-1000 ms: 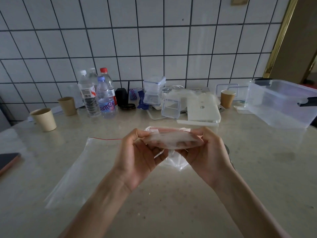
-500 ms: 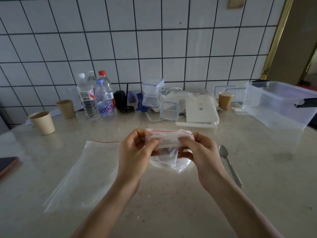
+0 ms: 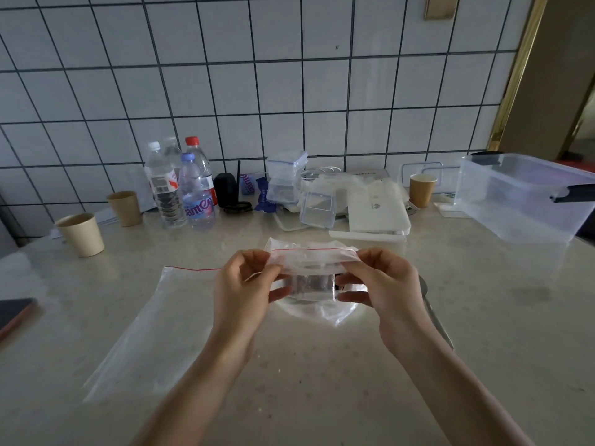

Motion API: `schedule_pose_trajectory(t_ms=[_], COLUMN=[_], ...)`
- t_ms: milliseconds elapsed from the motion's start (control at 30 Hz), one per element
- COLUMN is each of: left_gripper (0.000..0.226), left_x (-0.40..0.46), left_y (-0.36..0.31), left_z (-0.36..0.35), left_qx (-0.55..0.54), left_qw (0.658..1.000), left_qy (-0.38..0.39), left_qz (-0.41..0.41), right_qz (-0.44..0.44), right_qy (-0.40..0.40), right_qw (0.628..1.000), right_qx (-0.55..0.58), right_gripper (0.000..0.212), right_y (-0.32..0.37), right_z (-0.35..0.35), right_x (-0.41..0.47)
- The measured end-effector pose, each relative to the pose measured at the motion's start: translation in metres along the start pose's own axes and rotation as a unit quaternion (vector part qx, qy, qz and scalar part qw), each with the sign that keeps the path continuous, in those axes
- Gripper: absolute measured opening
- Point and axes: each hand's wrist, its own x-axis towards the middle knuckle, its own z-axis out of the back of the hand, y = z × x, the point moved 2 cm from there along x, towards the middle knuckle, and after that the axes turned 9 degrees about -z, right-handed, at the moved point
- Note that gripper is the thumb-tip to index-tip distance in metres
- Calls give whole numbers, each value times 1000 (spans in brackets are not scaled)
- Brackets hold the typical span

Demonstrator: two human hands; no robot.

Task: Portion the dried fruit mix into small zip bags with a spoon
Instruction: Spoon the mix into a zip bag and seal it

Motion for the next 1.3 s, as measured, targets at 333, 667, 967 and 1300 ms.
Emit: schedule_pose_trajectory(t_ms=[333, 667, 967, 1300], left_gripper=[15, 19, 23, 23], left_x=[-3, -7, -9, -8], left_y=[-12, -16, -15, -11], left_z=[-10, -16, -15, -10], left_qx=[-282, -278, -306, 30], left_qw=[934, 934, 922, 995], left_qy=[120, 135, 153, 69], left_qz=[183, 177, 182, -60], right_qz=[-110, -76, -50, 14], right_qy=[140, 251, 259, 120], right_qw=[970, 946, 946, 993], right_qx=[165, 189, 190, -5], right_gripper=[10, 29, 25, 16], right_y=[-2, 6, 4, -4], right_z=[2, -8, -5, -10], right_x=[7, -2, 2, -2])
